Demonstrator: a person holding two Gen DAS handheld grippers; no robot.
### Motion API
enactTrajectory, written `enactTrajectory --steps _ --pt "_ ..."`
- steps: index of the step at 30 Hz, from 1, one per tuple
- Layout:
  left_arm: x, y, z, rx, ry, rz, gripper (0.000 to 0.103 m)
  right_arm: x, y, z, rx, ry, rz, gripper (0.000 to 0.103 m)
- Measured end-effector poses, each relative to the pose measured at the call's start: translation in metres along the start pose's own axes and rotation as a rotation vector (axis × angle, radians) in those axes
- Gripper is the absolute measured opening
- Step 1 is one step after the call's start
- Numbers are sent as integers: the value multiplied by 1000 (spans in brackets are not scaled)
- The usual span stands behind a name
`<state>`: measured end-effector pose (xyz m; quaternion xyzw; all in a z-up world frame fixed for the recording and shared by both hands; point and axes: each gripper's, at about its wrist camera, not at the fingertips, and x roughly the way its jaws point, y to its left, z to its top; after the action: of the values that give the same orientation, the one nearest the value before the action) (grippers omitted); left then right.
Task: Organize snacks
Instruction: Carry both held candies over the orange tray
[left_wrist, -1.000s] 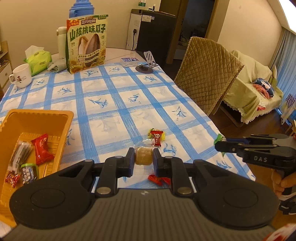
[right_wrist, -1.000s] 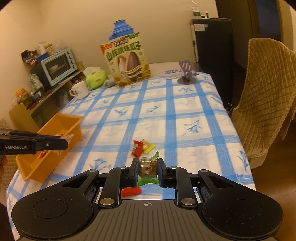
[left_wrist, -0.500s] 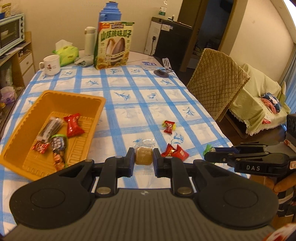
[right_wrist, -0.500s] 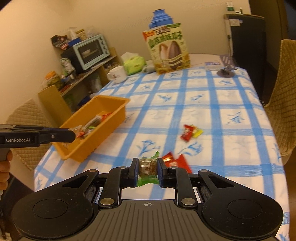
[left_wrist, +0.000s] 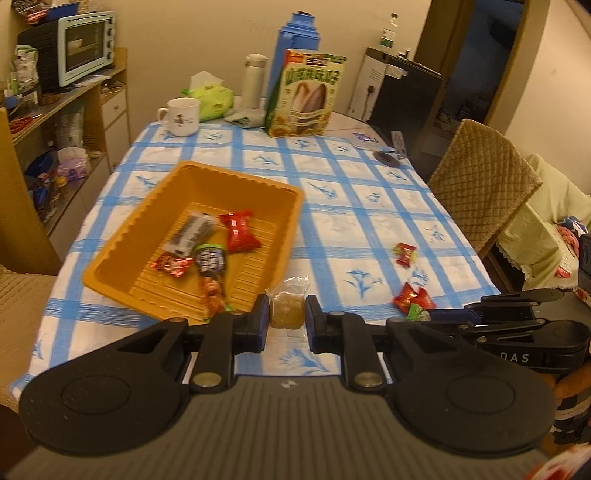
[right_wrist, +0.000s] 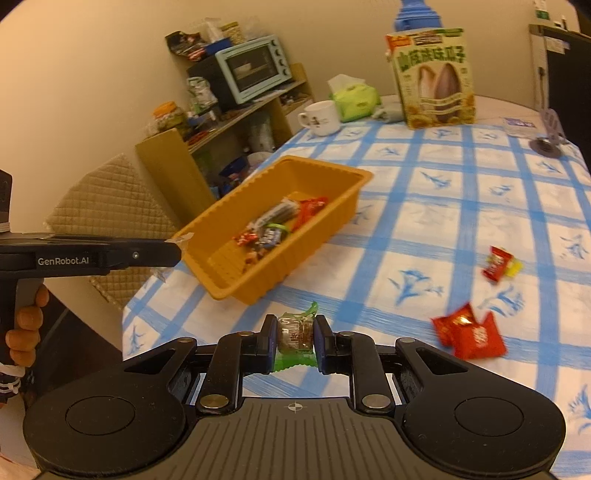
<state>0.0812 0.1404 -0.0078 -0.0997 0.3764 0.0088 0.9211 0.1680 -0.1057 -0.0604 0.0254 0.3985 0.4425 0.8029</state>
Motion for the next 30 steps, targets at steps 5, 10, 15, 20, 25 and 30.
enactTrajectory --steps 5,10,15,20,25,30 --pt "-2 28 6 -19 -13 30 18 22 24 15 -34 -4 31 21" --pt "2 54 13 -23 -14 48 18 48 47 32 -57 -12 49 21" --pt "15 79 21 -25 -2 54 18 77 63 46 -67 -5 39 21" --pt "34 99 29 -19 19 63 18 101 68 58 -55 -2 2 21" --pt "57 117 38 -6 50 59 18 124 66 68 -14 10 -37 21" --pt "78 130 43 6 82 51 18 144 65 71 12 34 -66 21"
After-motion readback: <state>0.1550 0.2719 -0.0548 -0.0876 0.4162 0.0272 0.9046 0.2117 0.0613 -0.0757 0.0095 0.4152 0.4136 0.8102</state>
